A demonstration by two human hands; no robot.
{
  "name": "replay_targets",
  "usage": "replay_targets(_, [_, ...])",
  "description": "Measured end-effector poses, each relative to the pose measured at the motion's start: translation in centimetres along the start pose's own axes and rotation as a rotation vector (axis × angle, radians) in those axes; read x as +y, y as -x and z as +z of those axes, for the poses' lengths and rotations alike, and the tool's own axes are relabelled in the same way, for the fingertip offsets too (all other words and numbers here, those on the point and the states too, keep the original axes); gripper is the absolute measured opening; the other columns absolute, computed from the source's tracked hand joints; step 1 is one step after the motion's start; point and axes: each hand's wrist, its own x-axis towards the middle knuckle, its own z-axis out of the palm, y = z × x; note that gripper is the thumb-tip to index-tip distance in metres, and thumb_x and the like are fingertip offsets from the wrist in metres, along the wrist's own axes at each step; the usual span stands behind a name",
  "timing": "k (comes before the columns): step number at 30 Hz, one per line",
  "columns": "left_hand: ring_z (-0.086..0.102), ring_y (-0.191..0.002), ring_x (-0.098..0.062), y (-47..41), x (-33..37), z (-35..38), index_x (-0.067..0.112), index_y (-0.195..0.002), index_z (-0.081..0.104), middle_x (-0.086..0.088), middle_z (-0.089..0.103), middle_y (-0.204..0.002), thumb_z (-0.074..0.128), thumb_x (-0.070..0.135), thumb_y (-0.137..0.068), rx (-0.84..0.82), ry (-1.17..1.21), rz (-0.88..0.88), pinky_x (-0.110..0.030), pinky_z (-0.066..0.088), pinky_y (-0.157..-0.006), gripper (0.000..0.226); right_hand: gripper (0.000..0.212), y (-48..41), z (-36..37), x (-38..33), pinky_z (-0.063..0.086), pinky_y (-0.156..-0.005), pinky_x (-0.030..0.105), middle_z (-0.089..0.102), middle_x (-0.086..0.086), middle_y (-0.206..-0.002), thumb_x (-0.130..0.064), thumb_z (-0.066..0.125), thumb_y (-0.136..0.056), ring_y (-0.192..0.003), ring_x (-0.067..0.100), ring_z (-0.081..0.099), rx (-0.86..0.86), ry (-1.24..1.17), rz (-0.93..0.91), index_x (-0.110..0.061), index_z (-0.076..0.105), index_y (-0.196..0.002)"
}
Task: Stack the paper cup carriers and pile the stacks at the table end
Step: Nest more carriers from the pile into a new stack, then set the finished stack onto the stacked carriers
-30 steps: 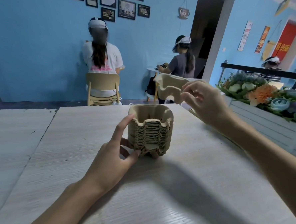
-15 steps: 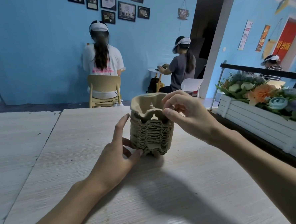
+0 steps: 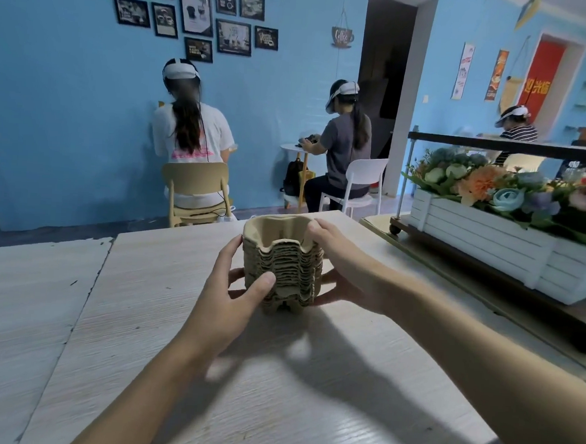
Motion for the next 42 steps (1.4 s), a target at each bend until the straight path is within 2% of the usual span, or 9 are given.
replay_targets(3, [0.065, -0.115, -0.021, 0.4, 1.0, -0.3, 0.049, -0.129, 0.051, -0.004, 0.069, -0.122, 0.068, 0.056, -0.076, 0.058, 0.102, -0.051, -0.042, 0.059, -0.090, 0.057, 0.032, 1.4, 0.7, -0.5, 0.057, -0.080, 0.045, 0.054, 0.005, -0.115, -0.048, 0.039, -0.100, -0.083, 0.030, 0.059, 0.014, 0.003, -0.037, -0.035, 0.045, -0.128])
replay_targets(9, [0.071, -0.096, -0.026, 3.7, 6.0, -3.3, 0.044, -0.121, 0.052, -0.008, 0.074, -0.106, 0.064, 0.045, -0.090, 0.152, 0.041, 0.011, -0.049, 0.059, -0.086, 0.034, 0.040, 4.6, 3.4, -3.2, 0.053, -0.092, 0.054, 0.060, 0.008, -0.120, -0.053, 0.045, -0.098, -0.087, 0.032, 0.065, -0.125, -0.001, -0.136, -0.036, 0.042, -0.135])
replay_targets(21, [0.069, -0.103, -0.020, 15.6, 15.0, -20.7, 0.047, -0.129, 0.050, -0.004, 0.071, -0.114, 0.067, 0.060, -0.085, 0.438, -0.173, 0.029, -0.048, 0.055, -0.096, 0.050, 0.043, 9.8, 20.7, -12.9, 0.055, -0.092, 0.049, 0.058, 0.012, -0.127, -0.049, 0.048, -0.098, -0.099, 0.034, 0.068, -0.451, -0.040, -0.246, -0.029, 0.043, -0.136])
replay_targets(24, [0.070, -0.100, -0.019, 19.3, 15.8, -26.0, 0.041, -0.135, 0.051, -0.004, 0.072, -0.111, 0.066, 0.048, -0.092, 0.514, -0.202, 0.036, -0.042, 0.057, -0.094, 0.046, 0.044, 10.5, 26.8, -14.3, 0.055, -0.092, 0.049, 0.057, 0.014, -0.127, -0.047, 0.051, -0.097, -0.097, 0.028, 0.068, -0.572, -0.045, -0.239, -0.026, 0.045, -0.135])
replay_targets(27, [0.071, -0.100, -0.019, 22.1, 16.4, -31.2, 0.041, -0.135, 0.054, -0.001, 0.074, -0.110, 0.070, 0.052, -0.087, 0.574, -0.230, 0.026, -0.048, 0.057, -0.094, 0.052, 0.047, 10.9, 32.3, -15.4, 0.056, -0.090, 0.047, 0.057, 0.017, -0.128, -0.043, 0.055, -0.096, -0.100, 0.028, 0.066, -0.650, -0.043, -0.249, -0.026, 0.042, -0.138])
replay_targets(34, [0.066, -0.089, -0.024, 24.7, 16.1, -42.0, 0.037, -0.127, 0.054, -0.005, 0.069, -0.113, 0.065, 0.041, -0.095, 0.705, -0.263, 0.003, -0.051, 0.054, -0.078, 0.034, 0.054, 8.7, 45.0, -17.2, 0.049, -0.100, 0.049, 0.067, -0.001, -0.115, -0.054, 0.055, -0.093, -0.098, 0.026, 0.070, -0.597, 0.091, -0.325, -0.041, 0.032, -0.140])
replay_targets(38, [0.073, -0.099, -0.026, 24.0, 15.4, -48.7, 0.036, -0.126, 0.054, -0.009, 0.073, -0.110, 0.070, 0.044, -0.090, 0.707, -0.230, -0.010, -0.047, 0.060, -0.087, 0.040, 0.066, 6.0, 51.8, -18.9, 0.041, -0.104, 0.048, 0.065, -0.008, -0.111, -0.060, 0.054, -0.091, -0.098, 0.018, 0.064, -0.530, 0.067, -0.365, -0.042, 0.022, -0.146])
replay_targets(40, [0.074, -0.094, -0.026, 23.1, 15.1, -51.8, 0.033, -0.131, 0.052, -0.013, 0.074, -0.108, 0.070, 0.039, -0.092, 0.722, -0.226, -0.009, -0.045, 0.061, -0.081, 0.043, 0.072, 4.3, 55.1, -19.7, 0.042, -0.101, 0.044, 0.066, -0.004, -0.116, -0.061, 0.055, -0.089, -0.095, 0.017, 0.063, -0.504, 0.036, -0.385, -0.040, 0.020, -0.149])
replay_targets(42, [0.073, -0.097, -0.025, 22.1, 14.7, -54.8, 0.032, -0.130, 0.053, -0.010, 0.073, -0.108, 0.069, 0.034, -0.093, 0.762, -0.230, 0.009, -0.044, 0.059, -0.085, 0.040, 0.072, 2.8, 58.1, -20.4, 0.045, -0.081, 0.029, 0.066, 0.000, -0.118, -0.058, 0.056, -0.090, -0.093, 0.014, 0.064, -0.498, 0.002, -0.411, -0.035, 0.020, -0.149])
